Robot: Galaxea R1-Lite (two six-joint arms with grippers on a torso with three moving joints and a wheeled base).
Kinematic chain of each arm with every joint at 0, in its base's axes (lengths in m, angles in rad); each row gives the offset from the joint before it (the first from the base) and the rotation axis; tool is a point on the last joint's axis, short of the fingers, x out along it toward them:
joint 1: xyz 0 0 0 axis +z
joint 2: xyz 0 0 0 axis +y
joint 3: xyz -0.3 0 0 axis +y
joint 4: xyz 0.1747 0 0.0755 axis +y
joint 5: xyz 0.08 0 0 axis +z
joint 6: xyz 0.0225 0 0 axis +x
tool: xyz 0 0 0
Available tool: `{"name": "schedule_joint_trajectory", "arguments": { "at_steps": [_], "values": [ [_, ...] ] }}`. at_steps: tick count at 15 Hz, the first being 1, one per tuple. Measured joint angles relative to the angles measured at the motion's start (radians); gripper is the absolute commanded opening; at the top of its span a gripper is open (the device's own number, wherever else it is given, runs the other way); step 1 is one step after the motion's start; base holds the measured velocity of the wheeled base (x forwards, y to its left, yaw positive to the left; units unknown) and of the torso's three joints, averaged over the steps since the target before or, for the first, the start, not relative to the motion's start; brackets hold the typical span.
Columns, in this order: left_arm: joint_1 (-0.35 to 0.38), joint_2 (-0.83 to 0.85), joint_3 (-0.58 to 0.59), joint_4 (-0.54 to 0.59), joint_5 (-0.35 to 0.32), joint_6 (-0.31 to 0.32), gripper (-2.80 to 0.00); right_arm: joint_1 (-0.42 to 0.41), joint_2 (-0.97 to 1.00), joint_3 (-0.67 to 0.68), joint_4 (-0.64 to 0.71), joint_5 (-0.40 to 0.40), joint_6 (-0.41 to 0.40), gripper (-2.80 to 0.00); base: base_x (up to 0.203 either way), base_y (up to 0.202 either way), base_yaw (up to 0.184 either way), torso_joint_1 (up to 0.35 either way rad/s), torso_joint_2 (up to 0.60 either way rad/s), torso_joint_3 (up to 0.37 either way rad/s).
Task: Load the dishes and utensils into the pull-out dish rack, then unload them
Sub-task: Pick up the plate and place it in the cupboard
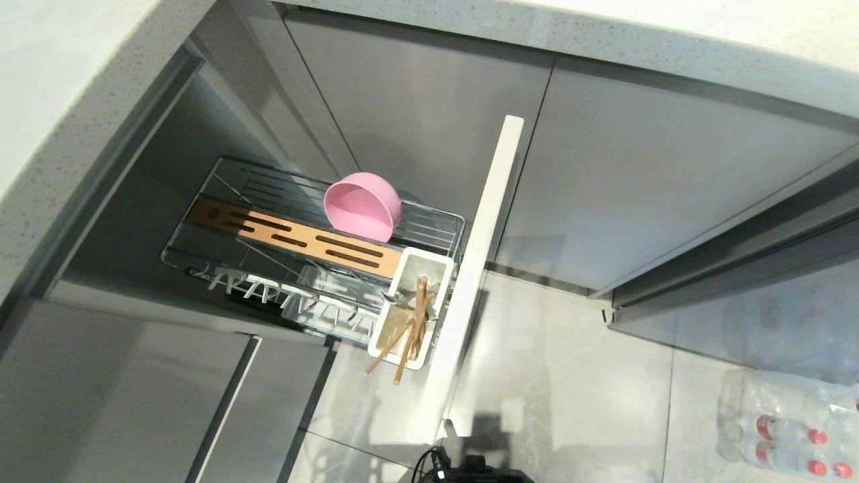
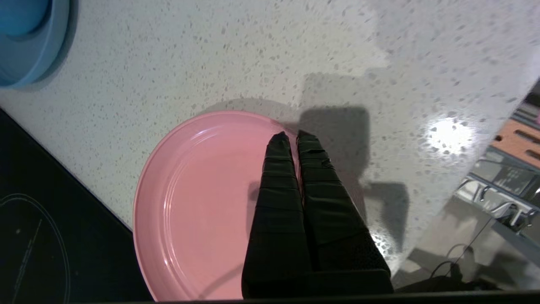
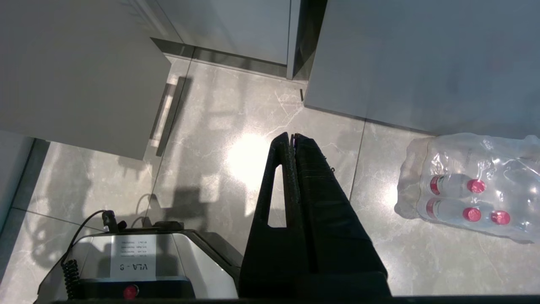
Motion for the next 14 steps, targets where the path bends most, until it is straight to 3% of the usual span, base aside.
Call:
{"name": "schedule_joint_trajectory", "arguments": {
  "at_steps": [1, 7, 14],
  "values": [
    [0.004, 0.009, 0.003, -0.001, 0.001, 0.008, 0.00, 0.000, 0.000, 0.000, 0.000, 0.000, 0.000, -2.80, 0.000, 0.000, 0.000, 0.000, 0.00, 0.000],
    [0.010, 0.036, 0.023, 0.005, -0.001, -0.008, 0.00, 0.000, 0.000, 0.000, 0.000, 0.000, 0.000, -2.80, 0.000, 0.000, 0.000, 0.000, 0.00, 0.000],
    [0.064, 0.051, 0.108, 0.001, -0.006, -0.191, 0.00, 0.000, 0.000, 0.000, 0.000, 0.000, 0.000, -2.80, 0.000, 0.000, 0.000, 0.000, 0.00, 0.000]
  ]
}}
